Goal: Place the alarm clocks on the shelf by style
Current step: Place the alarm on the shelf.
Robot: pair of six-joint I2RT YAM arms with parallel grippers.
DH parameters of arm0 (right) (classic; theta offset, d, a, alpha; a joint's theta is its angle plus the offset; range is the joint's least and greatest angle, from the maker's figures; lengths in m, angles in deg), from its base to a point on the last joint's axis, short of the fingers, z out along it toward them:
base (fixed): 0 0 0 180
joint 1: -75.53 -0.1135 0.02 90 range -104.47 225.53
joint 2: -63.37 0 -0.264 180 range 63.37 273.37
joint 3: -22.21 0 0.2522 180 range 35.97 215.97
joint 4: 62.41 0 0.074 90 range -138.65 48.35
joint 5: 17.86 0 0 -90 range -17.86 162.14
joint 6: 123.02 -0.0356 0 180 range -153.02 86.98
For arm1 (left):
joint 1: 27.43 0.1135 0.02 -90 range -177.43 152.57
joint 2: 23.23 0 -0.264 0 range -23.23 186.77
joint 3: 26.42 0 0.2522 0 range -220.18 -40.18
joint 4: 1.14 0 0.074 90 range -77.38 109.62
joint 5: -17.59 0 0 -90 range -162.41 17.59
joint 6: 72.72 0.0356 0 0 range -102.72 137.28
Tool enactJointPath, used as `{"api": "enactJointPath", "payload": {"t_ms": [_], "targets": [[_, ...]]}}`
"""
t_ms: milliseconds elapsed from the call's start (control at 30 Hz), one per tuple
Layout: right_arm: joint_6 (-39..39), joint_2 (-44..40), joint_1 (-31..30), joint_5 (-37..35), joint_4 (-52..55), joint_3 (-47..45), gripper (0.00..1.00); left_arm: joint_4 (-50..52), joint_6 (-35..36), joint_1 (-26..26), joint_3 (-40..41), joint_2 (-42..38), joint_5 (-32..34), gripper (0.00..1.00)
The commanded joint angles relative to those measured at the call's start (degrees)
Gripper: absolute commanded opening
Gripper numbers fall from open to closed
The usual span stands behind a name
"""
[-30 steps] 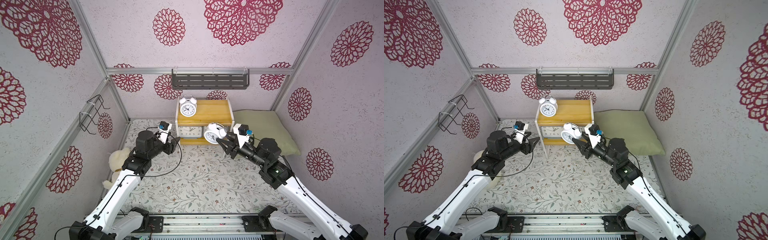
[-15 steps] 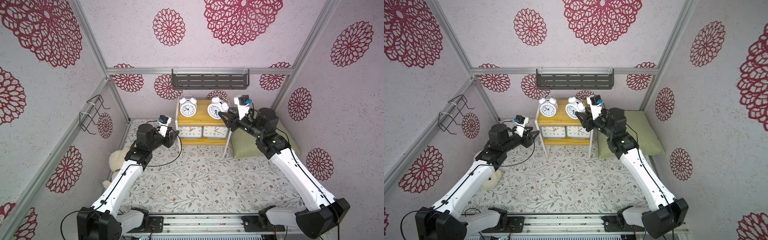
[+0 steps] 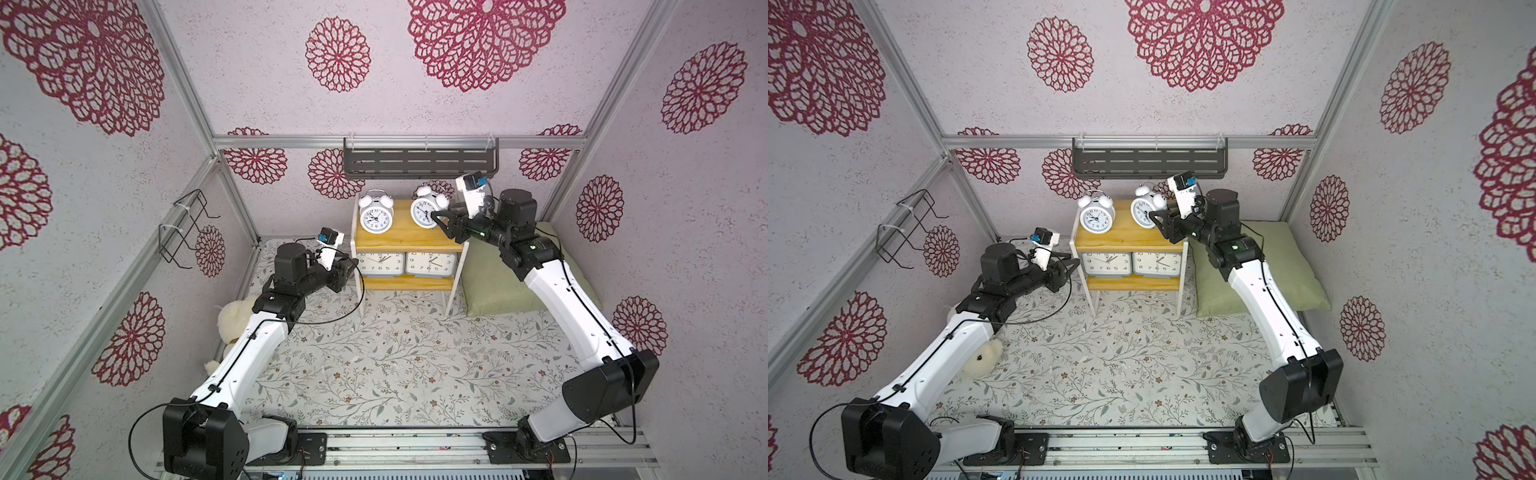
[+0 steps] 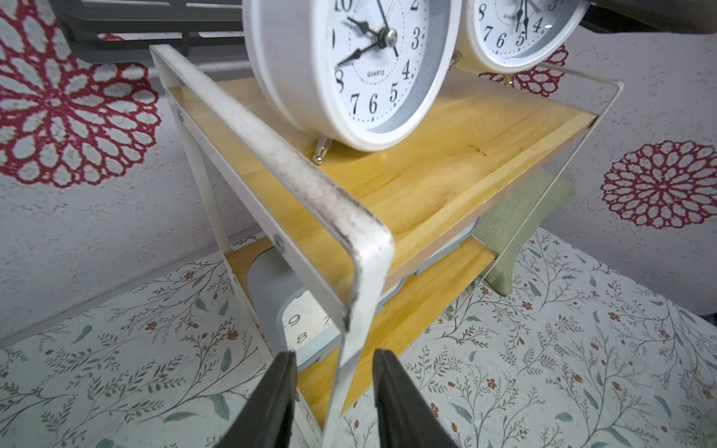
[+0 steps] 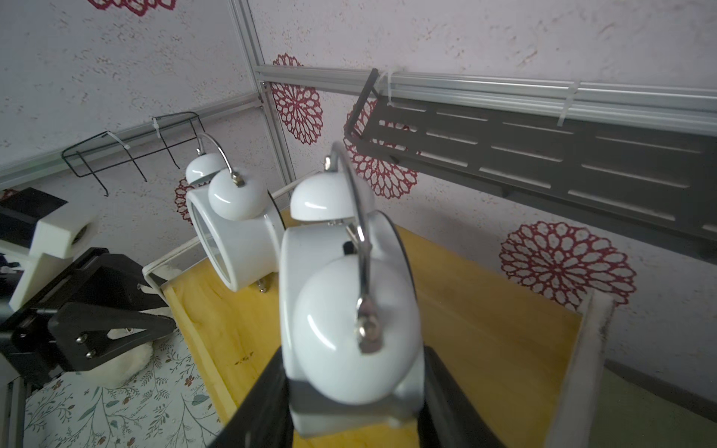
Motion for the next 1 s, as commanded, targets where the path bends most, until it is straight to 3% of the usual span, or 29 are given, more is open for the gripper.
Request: {"api": "enactJointPath", "payload": {"t_ms": [0,300,633,967], "targets": [[-0.7,-0.7,0.3,2.5,-1.1,4.1,0.22,-1.7,0.9,0.7,-1.3,0.7,-2.1,0.39],[-0.4,2.3,0.8,3.1,2.9,8.5,0.22,-0.6,1.7,0.8,-2.6,2.3,-6.1,0.38],[1.4,4.5,0.8,3.5,7.8,12.2,0.21,0.4,2.3,0.8,-3.7,3.2,-7.6,0.27],[3.7,3.7,0.8,3.4,9.9,12.2,0.21,1.2,2.9,0.8,-3.9,3.2,-7.8,0.23]]}}
